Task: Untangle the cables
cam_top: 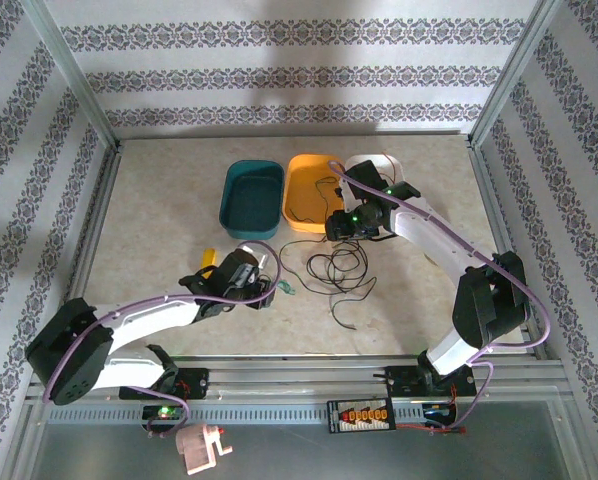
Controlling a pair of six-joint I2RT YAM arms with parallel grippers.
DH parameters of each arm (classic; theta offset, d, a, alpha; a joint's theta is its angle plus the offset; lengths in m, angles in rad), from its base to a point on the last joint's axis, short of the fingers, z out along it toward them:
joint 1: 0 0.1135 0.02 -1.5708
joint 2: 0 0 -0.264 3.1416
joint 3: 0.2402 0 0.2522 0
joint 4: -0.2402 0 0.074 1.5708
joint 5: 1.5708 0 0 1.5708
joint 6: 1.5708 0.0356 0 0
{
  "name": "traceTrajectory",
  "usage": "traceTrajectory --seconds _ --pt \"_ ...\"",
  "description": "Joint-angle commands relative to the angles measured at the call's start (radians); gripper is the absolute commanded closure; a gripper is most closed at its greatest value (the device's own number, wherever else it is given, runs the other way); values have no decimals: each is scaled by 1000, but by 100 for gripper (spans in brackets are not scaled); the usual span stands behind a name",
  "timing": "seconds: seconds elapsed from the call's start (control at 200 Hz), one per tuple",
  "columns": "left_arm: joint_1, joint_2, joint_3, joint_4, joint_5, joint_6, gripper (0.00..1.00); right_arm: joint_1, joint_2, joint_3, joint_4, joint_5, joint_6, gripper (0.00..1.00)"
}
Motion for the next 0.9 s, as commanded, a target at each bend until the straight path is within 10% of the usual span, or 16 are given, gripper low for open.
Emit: traceTrajectory --seconds 0.0,0.23,0.895 --pt "0 26 25 114 -25 6 65 16 -6 9 0 -26 5 57" --pt "51 27 -9 271 67 -84 99 85 7 -10 11 -98 -28 57" --pt "77 -67 -48 353 133 -198 100 221 289 5 232 -404 9 57"
